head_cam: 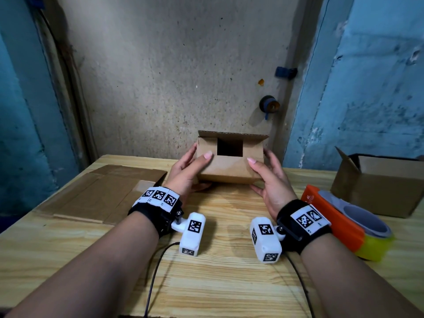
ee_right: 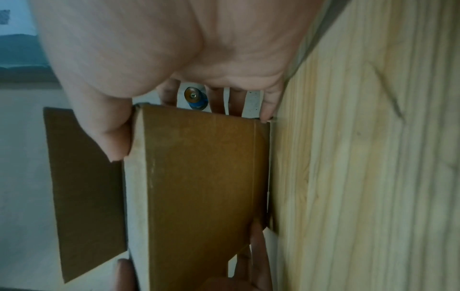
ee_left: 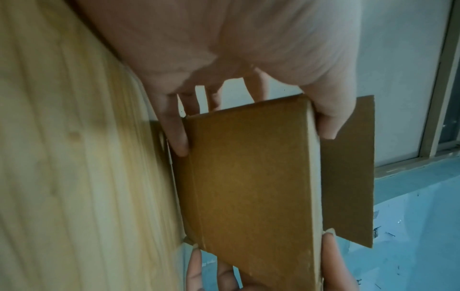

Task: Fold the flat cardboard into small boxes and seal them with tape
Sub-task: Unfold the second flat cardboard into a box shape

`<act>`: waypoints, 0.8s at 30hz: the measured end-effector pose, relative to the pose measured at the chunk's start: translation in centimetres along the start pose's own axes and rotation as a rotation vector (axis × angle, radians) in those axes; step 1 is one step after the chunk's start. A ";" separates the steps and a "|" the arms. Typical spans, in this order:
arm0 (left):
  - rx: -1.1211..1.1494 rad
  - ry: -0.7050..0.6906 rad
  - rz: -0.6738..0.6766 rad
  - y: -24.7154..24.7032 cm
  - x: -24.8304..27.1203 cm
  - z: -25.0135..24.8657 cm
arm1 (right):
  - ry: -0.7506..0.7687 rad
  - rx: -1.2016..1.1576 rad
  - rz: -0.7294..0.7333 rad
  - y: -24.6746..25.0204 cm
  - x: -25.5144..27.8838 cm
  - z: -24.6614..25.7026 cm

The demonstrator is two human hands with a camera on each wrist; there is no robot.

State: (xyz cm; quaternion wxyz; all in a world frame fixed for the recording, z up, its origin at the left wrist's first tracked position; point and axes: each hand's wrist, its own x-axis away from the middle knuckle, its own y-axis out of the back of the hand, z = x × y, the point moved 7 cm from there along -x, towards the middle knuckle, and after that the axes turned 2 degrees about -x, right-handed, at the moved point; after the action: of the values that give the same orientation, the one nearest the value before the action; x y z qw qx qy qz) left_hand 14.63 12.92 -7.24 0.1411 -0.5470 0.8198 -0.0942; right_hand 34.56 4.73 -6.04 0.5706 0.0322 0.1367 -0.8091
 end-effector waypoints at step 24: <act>-0.112 -0.131 0.002 -1.2 1.0 -2.3 | 0.251 -0.057 0.013 -2.2 2.7 3.8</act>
State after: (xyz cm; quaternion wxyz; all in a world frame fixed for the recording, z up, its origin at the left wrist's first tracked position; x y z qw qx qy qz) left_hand 14.53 11.50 -4.87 0.1634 -0.5580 0.8135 -0.0121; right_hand 32.00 1.98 -2.53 0.5547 0.1178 0.2299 -0.7909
